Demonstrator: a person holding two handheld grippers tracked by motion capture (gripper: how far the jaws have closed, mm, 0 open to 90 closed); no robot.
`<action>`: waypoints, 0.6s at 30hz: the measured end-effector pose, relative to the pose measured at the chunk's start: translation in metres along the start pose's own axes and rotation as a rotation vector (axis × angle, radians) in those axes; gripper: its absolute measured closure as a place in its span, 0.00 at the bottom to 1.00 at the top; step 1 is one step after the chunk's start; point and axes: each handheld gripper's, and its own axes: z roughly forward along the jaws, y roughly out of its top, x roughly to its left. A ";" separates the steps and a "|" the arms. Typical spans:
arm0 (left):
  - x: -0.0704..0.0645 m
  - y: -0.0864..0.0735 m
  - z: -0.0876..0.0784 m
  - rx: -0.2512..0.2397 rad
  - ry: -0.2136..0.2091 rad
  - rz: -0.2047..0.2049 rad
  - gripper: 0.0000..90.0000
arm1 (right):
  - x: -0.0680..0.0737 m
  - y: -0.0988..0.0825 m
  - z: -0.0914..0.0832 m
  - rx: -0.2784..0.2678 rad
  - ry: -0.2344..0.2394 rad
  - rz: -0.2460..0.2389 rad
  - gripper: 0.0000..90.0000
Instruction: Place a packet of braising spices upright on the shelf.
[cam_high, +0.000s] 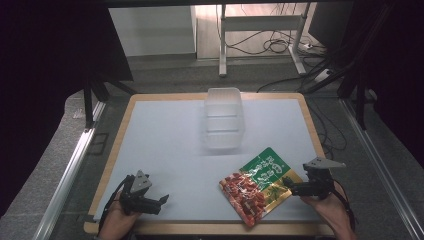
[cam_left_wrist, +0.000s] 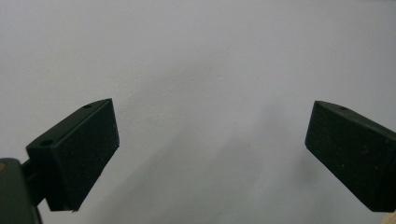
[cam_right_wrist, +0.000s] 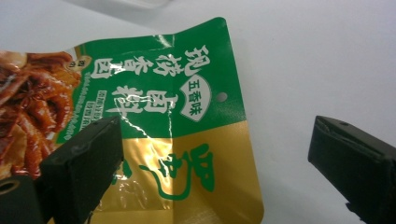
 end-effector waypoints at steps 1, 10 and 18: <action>0.000 0.000 0.000 0.000 0.000 0.000 0.03 | 0.000 0.001 0.000 0.002 -0.004 -0.004 0.08; -0.001 0.000 0.000 0.007 0.004 0.011 0.03 | -0.007 0.006 0.014 0.056 0.009 0.010 0.24; -0.001 0.000 0.000 0.011 0.006 0.017 0.03 | -0.015 0.009 0.027 0.118 0.063 0.030 0.41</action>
